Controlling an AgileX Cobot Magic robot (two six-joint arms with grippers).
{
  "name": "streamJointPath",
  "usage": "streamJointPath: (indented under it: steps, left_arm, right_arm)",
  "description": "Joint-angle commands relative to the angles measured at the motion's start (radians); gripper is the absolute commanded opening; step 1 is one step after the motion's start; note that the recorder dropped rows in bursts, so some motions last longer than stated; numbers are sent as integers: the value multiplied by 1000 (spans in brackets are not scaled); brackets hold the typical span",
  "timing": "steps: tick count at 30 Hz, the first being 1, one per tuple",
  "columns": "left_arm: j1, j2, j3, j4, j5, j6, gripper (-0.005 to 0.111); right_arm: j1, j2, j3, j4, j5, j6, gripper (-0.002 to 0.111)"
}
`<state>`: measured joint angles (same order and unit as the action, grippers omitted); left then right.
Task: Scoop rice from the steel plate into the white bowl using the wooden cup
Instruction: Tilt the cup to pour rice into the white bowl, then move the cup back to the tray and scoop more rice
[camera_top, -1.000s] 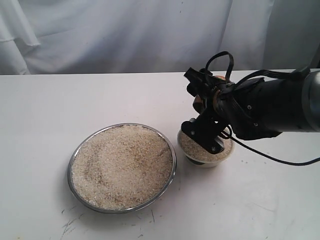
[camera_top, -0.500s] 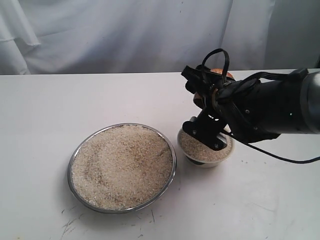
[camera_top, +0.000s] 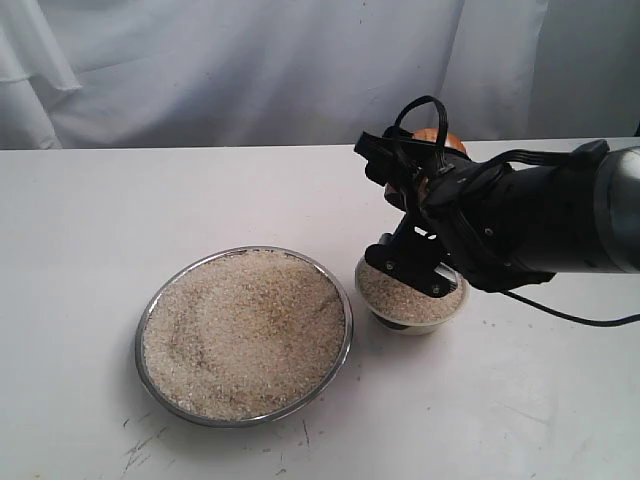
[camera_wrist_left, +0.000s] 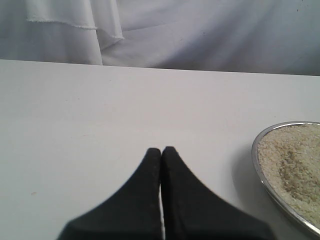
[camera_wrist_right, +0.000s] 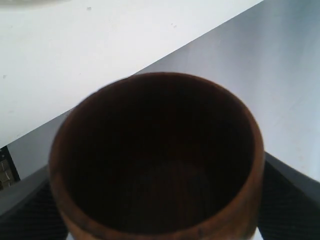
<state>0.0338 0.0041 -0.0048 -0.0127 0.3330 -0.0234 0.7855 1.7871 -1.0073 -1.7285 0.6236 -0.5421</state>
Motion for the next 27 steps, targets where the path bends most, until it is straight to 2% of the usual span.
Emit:
streamJointPath:
  steps: [1, 5, 8, 11, 15, 19, 27]
  left_arm:
    - [-3, -4, 5, 1, -14, 0, 0]
    - [-3, -4, 5, 1, -14, 0, 0]
    - [-3, -4, 5, 1, -14, 0, 0]
    - [-3, -4, 5, 1, -14, 0, 0]
    - [-3, -4, 5, 1, -14, 0, 0]
    - [-3, -4, 5, 1, -14, 0, 0]
    - [-3, -4, 5, 1, -14, 0, 0]
  right_arm:
    - [11, -4, 4, -16, 22, -8, 0]
    - [21, -4, 4, -16, -12, 116, 0]
    - [18, -10, -16, 87, -171, 244, 0]
    - [18, -13, -36, 195, -307, 229, 0]
    - [18, 0, -73, 211, -441, 241, 0]
    - [24, 60, -153, 277, -483, 264, 0]
    - [105, 275, -385, 275, -602, 210, 0]
